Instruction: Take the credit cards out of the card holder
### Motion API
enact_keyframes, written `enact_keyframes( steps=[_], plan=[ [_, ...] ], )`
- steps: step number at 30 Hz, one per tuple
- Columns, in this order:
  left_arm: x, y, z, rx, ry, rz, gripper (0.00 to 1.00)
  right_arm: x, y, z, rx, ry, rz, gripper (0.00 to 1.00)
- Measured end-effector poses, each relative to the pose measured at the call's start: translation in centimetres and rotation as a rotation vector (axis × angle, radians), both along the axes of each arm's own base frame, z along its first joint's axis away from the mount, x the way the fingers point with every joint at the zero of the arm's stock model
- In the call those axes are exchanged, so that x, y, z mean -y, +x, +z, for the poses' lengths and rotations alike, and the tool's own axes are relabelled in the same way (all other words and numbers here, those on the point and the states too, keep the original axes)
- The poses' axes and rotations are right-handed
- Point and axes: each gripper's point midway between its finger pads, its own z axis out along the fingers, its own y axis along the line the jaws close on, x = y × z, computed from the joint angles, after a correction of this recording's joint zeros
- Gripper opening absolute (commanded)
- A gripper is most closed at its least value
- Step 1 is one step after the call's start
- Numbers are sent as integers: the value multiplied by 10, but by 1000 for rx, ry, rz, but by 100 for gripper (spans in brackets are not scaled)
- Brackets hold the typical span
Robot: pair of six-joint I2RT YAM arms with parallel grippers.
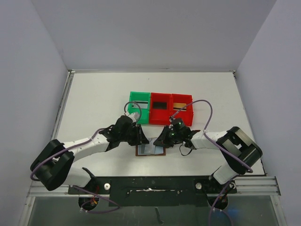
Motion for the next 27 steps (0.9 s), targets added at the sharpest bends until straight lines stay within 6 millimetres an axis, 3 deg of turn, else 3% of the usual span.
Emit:
enact_keyframes(
  steps=[3,7,11,14,22,27],
  plan=[
    [5,-4,-13,-40,15,-18,17,0,-1,0,0,1,0,11],
    [-5,-8,-36,-98,90,16,14,2,-2,-1,-3,0,1,19],
    [-11,-6,-42,-103,121,49,13,0,-2,0,2,11,5,36],
    [-12,-7,-43,-106,119,63,13,-3,0,4,16,31,9,41],
    [-12,-6,-43,-102,108,68,12,-9,0,7,40,53,20,42],
    [-11,-6,-43,-101,103,69,11,-18,-4,4,49,64,44,37]
  ],
)
